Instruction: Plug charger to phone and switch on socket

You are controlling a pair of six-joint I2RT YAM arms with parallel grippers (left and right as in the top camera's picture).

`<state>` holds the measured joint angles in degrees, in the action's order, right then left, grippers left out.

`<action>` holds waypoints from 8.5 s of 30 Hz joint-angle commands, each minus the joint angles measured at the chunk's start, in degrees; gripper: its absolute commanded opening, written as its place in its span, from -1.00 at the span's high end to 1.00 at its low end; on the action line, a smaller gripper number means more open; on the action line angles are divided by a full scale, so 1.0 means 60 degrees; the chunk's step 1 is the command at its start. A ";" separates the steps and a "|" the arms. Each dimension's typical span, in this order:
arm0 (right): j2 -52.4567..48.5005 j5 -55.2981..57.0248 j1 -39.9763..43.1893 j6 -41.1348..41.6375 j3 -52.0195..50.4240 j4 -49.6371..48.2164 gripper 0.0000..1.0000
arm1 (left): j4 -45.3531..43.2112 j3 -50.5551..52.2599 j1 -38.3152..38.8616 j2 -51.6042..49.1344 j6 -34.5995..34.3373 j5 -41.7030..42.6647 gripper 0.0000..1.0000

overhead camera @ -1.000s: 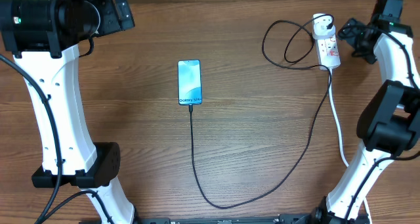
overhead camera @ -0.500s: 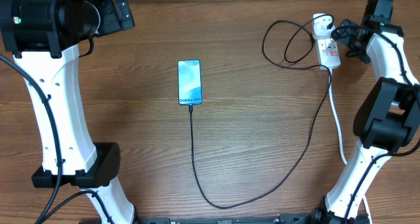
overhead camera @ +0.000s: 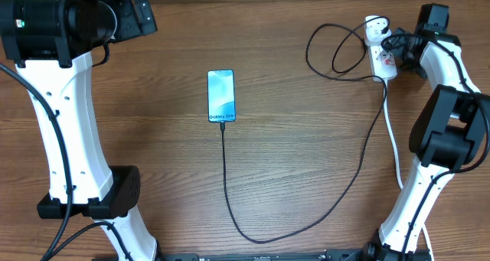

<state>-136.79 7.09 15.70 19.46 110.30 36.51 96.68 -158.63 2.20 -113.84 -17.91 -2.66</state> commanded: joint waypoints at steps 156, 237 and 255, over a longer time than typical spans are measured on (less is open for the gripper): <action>1.0491 -0.1129 -0.0124 -0.1016 0.3246 1.0087 -1.00 | 0.0018 -0.0080 0.0011 0.0102 0.0018 -0.0120 -1.00; 2.2775 -0.1024 -0.3821 -0.1220 -1.8309 -0.5308 -1.00 | 0.0018 -0.0080 0.0011 0.0102 0.0018 -0.0120 -1.00; 2.2771 -0.1024 -0.3821 -0.1220 -1.8309 -0.5308 -0.99 | 0.0018 -0.0066 0.0109 0.0565 0.0018 -0.0124 -0.99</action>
<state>-0.80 1.28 -6.85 11.97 1.06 4.78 96.68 -158.63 2.26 -113.75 -17.89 -2.85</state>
